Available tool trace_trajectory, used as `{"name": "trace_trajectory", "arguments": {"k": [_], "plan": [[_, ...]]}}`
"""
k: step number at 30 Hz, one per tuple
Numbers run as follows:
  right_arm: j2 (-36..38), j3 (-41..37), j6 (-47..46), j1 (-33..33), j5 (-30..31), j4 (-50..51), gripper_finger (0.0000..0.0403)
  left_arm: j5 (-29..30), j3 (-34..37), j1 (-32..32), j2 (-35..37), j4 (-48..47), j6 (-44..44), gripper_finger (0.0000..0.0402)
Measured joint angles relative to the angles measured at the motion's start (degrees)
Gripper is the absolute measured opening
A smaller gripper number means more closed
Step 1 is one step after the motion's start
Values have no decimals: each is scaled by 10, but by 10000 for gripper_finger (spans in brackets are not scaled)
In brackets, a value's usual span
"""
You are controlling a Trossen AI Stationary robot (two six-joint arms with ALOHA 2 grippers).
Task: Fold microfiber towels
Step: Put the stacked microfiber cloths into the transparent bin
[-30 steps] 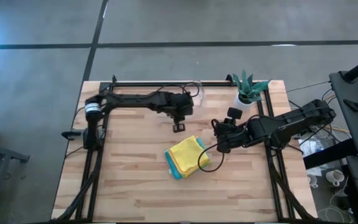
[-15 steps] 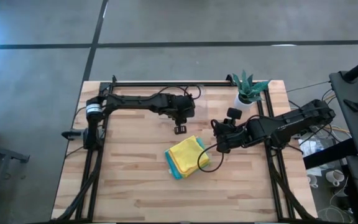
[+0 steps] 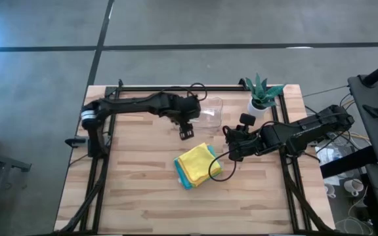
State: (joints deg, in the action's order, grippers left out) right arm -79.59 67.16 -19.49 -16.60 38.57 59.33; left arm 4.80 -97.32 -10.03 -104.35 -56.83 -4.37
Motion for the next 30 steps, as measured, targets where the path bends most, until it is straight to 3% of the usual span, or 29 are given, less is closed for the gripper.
{"name": "trace_trajectory", "arguments": {"k": [6,14,21,30], "plan": [[0,0,0,0,0,1,95,0,32,90,87,-59,-168,198],[-4,-2,8,0,1,-14,100,37,132,290,167,-31,-493,199],[-11,7,67,6,-3,-105,145,72,192,450,165,2,-783,199],[-12,19,-64,-57,-30,-109,236,127,220,595,107,100,-1078,199]]}}
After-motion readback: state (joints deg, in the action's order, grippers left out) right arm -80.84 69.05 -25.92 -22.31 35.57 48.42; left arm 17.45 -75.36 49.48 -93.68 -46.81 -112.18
